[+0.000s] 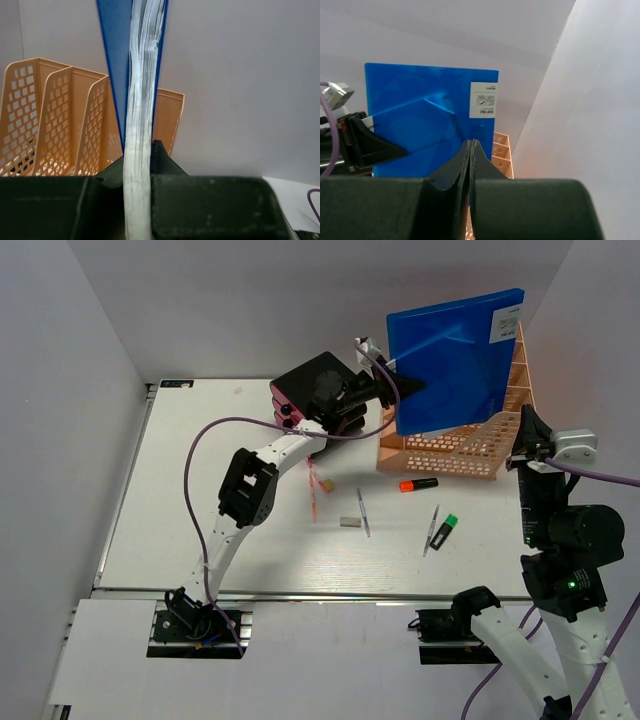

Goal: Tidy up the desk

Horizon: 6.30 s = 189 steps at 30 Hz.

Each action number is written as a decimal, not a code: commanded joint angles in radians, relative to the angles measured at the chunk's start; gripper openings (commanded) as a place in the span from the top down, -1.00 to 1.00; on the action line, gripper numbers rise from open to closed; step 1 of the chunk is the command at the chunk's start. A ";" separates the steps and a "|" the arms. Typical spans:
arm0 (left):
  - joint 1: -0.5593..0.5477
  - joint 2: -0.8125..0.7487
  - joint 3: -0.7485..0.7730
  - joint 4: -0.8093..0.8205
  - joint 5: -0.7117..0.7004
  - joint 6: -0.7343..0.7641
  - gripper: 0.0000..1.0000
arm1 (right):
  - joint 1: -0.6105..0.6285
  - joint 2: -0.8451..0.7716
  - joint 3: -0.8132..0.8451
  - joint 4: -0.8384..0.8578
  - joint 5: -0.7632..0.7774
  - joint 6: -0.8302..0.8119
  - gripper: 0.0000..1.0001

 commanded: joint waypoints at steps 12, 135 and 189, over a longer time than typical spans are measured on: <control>-0.078 0.037 0.065 0.141 -0.135 0.071 1.00 | 0.002 -0.042 -0.025 -0.001 -0.018 0.042 1.00; -0.098 0.127 0.044 0.118 -0.188 0.168 0.85 | 0.002 -0.107 -0.154 -0.084 -0.078 0.071 1.00; 0.029 -1.437 -1.186 -1.407 -0.919 0.192 -0.96 | 0.005 0.470 -0.105 -0.685 -0.917 0.080 -0.40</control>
